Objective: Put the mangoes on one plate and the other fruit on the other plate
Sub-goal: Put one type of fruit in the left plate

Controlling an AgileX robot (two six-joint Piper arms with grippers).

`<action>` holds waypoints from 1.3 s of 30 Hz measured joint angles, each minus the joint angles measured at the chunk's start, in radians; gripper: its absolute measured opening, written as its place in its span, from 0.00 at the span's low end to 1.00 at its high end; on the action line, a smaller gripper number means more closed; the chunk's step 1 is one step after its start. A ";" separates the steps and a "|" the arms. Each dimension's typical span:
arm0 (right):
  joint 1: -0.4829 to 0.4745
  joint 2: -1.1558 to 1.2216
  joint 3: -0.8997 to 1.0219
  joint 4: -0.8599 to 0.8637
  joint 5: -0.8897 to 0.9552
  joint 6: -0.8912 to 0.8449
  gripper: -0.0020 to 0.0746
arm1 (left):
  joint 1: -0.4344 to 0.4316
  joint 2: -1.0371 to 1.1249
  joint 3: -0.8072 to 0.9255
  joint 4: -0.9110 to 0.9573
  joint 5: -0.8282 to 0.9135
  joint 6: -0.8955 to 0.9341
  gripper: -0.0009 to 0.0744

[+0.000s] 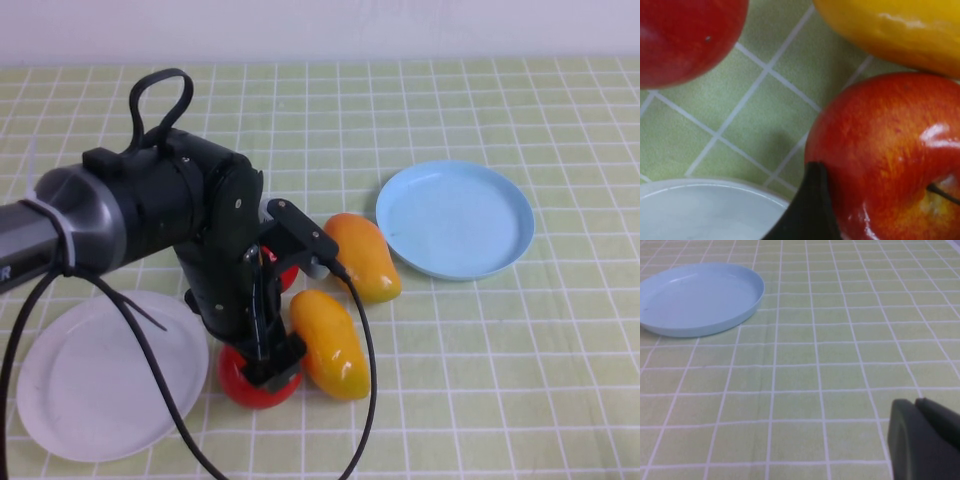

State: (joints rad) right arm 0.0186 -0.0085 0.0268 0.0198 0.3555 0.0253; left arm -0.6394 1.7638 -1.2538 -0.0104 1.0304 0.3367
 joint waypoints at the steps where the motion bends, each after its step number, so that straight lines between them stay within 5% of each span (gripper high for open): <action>1: 0.000 0.000 0.000 0.000 0.000 0.000 0.01 | 0.000 0.000 -0.002 0.002 0.007 0.000 0.79; 17: 0.000 0.000 0.000 0.000 0.000 0.000 0.01 | 0.017 -0.141 -0.158 0.151 0.186 -0.088 0.79; 31: 0.000 0.000 0.000 0.000 0.000 0.000 0.01 | 0.380 -0.159 0.054 0.071 0.160 -0.172 0.79; 39: 0.000 0.000 0.000 0.000 0.000 0.000 0.01 | 0.415 -0.159 0.133 0.049 0.055 -0.176 0.79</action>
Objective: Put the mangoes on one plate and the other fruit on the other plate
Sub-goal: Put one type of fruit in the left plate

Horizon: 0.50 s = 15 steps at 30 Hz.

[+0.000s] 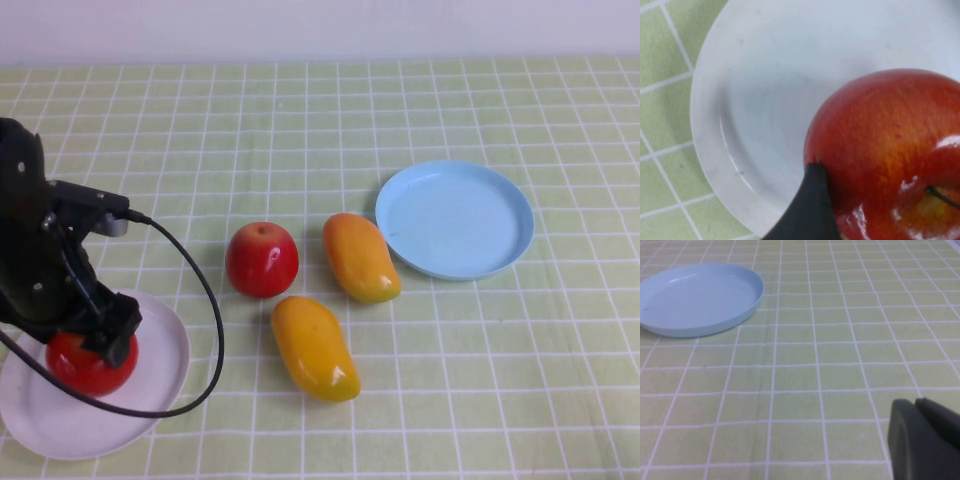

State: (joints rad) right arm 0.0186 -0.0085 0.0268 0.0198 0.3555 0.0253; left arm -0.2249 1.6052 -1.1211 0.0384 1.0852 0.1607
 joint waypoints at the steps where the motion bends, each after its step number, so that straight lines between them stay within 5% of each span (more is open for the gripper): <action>1: 0.000 0.000 0.000 0.000 0.000 0.000 0.01 | 0.000 0.000 0.000 -0.002 -0.004 0.000 0.79; 5: 0.000 0.000 0.000 0.000 0.000 0.000 0.00 | 0.000 0.000 0.000 -0.011 -0.023 -0.002 0.89; 15: 0.000 0.000 0.000 0.000 0.000 0.000 0.01 | 0.000 -0.063 0.004 -0.011 -0.011 -0.039 0.90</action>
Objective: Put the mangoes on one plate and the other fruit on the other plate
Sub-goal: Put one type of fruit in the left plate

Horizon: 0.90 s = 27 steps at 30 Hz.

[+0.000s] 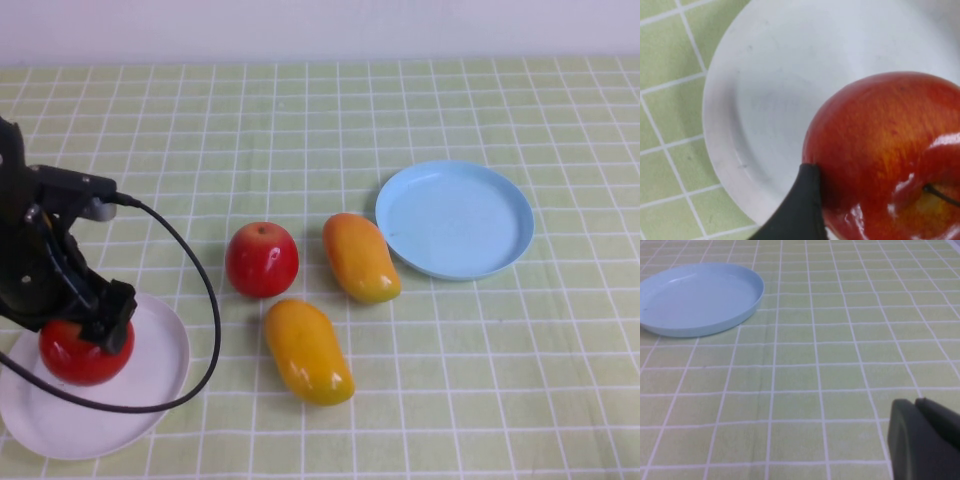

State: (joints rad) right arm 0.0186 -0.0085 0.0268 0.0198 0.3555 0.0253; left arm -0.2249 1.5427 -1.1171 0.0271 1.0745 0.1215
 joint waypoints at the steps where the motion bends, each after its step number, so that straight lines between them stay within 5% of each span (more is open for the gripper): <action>1: 0.000 0.000 0.000 0.000 0.000 0.000 0.01 | 0.000 -0.013 0.000 0.000 0.002 -0.001 0.90; 27: 0.000 0.000 0.000 0.000 0.000 0.000 0.01 | -0.027 -0.051 0.005 0.032 0.005 -0.069 0.90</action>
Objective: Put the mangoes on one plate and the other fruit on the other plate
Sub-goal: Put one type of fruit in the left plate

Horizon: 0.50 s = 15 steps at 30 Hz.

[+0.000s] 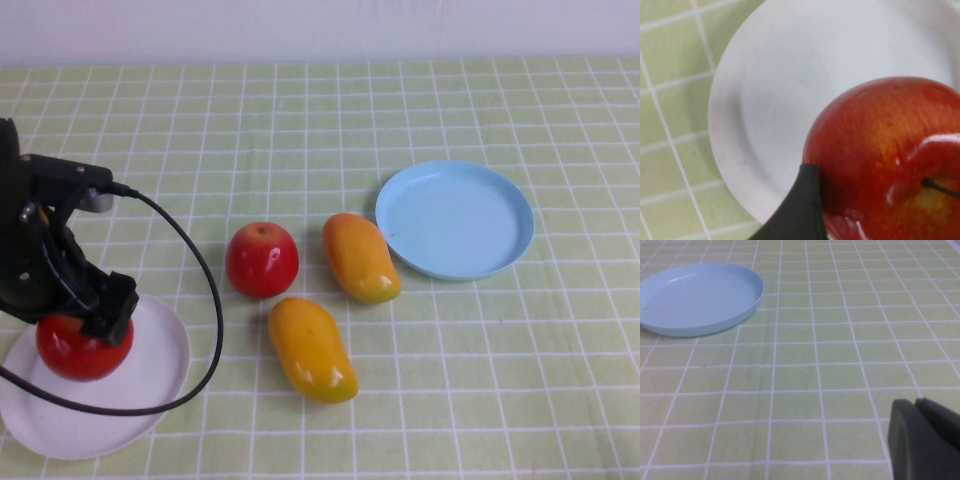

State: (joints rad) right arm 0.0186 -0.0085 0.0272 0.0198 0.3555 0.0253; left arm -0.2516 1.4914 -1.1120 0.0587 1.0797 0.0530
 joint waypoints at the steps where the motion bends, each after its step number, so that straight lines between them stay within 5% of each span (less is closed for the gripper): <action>1: 0.000 0.000 0.002 0.000 0.000 0.000 0.01 | -0.003 -0.004 0.000 -0.002 -0.005 0.016 0.90; 15: 0.000 0.000 0.004 0.000 0.000 0.000 0.01 | -0.009 -0.022 -0.034 -0.003 0.049 0.042 0.90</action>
State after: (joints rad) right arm 0.0186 -0.0085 0.0310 0.0198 0.3555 0.0253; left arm -0.2609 1.4697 -1.1461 0.0553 1.1283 0.0952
